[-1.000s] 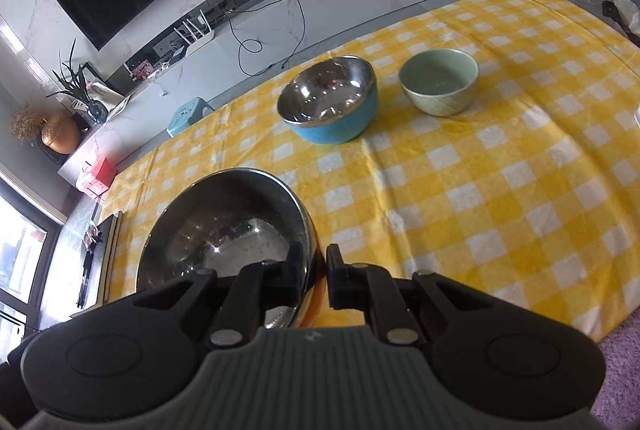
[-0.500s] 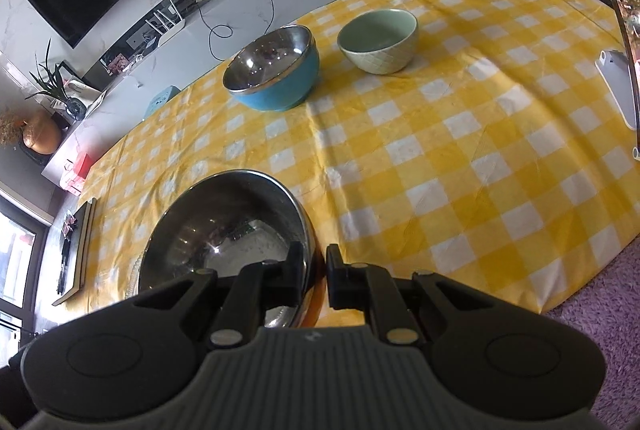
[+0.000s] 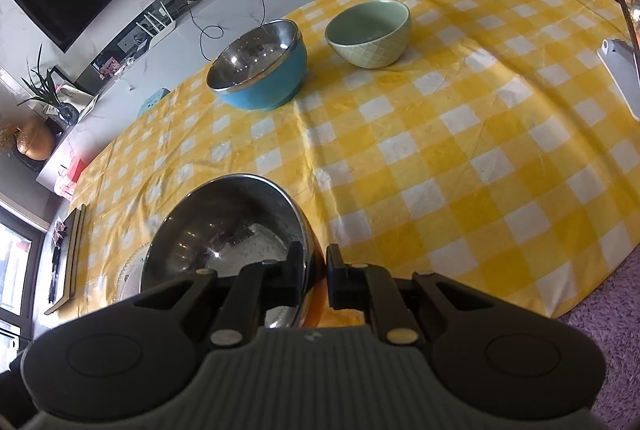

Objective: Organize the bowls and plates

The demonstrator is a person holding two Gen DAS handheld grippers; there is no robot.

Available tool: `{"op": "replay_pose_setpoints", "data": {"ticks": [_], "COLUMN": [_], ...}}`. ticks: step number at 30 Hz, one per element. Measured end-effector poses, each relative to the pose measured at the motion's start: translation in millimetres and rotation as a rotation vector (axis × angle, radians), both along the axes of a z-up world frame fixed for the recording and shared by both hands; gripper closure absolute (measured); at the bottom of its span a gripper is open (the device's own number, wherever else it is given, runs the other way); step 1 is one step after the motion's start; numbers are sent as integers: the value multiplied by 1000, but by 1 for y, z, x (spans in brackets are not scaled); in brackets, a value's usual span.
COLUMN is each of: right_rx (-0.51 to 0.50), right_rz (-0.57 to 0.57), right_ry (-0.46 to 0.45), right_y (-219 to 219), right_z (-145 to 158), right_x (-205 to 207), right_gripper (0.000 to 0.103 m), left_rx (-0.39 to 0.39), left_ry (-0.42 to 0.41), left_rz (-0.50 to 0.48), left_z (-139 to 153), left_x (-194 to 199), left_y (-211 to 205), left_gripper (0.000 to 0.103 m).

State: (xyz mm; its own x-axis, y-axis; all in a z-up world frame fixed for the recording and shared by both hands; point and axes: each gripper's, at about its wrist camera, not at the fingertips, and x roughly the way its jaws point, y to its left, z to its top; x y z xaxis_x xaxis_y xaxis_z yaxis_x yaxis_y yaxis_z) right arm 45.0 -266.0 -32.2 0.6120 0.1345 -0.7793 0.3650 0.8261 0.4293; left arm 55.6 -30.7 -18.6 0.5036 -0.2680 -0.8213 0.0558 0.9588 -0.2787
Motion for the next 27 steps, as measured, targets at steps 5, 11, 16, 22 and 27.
{"op": "replay_pose_setpoints", "data": {"ticks": [5,11,16,22,27], "right_rx": [-11,-16,-45,-22,-11], "right_rz": [1,-4,-17,-30,-28], "right_ry": [-2,5,1,20,15], "right_y": [2,1,-2,-8,-7], "right_z": [-6,-13,-12,-21,-20], "right_x": [7,14,18,20,20], "right_gripper": [94,94,94,93,88], "left_rx": [-1,-4,-4,2,-8], "left_ry": [4,9,24,17,18], "left_rz": [1,-7,-23,-38,-38], "left_z": [-6,-12,-19,-20,-19], "left_x": [6,11,14,15,16], "left_y": [0,-2,-9,-12,-10], "left_gripper": [90,90,89,89,86]}}
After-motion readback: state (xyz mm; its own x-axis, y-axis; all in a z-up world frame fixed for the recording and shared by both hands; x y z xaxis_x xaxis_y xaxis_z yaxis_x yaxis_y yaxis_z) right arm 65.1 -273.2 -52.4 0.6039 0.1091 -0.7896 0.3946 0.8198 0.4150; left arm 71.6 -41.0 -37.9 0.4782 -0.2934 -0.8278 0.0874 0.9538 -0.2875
